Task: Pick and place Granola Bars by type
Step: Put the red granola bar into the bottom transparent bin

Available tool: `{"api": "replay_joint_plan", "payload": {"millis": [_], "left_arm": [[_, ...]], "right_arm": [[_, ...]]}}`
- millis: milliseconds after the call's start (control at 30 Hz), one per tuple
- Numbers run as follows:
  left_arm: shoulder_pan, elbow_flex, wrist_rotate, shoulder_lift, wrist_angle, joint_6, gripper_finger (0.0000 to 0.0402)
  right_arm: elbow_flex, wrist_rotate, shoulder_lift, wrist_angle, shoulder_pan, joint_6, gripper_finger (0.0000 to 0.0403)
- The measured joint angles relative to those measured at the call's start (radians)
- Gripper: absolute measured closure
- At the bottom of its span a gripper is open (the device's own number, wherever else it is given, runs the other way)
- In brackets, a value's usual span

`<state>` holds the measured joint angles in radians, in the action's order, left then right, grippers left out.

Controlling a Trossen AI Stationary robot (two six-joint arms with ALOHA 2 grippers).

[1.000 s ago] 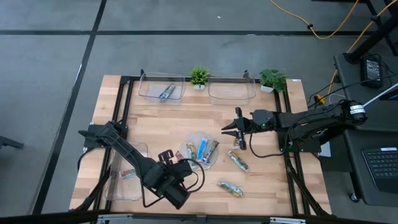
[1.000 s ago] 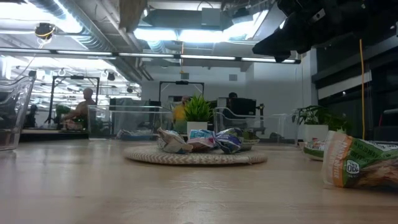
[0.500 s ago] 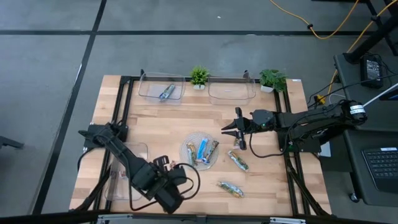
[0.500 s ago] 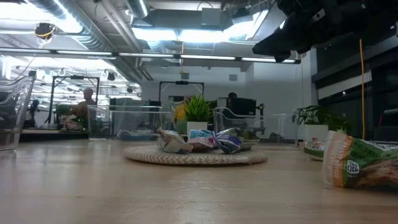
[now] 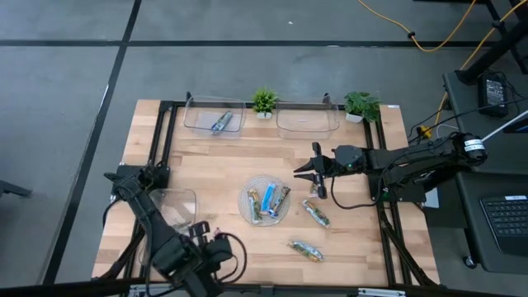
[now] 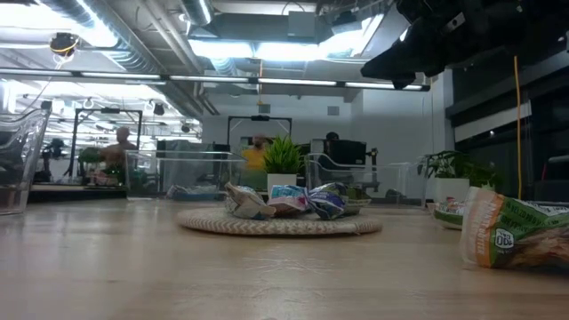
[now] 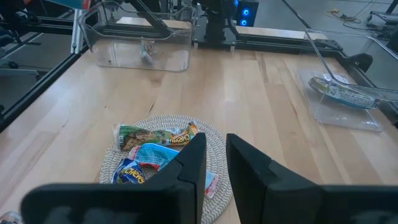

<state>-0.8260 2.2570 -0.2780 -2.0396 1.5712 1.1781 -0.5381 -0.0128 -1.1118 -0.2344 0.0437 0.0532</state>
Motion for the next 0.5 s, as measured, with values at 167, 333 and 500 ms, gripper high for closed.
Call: {"api": "replay_joint_plan", "payload": {"millis": [167,333,500], "left_arm": [[-0.034,0.000,-0.017,0.000,0.000,0.016,0.0395],[-0.044,-0.002,-0.089,0.021,0.000,0.016,0.0397],[-0.011,-0.002,-0.217,0.075,0.000,-0.016,0.0397]], "right_arm": [[0.000,0.000,0.000,0.000,0.000,-0.008,0.0336],[0.000,0.000,0.000,0.000,0.000,-0.023,0.0336],[0.000,0.000,0.000,0.000,0.000,-0.023,0.0336]]}}
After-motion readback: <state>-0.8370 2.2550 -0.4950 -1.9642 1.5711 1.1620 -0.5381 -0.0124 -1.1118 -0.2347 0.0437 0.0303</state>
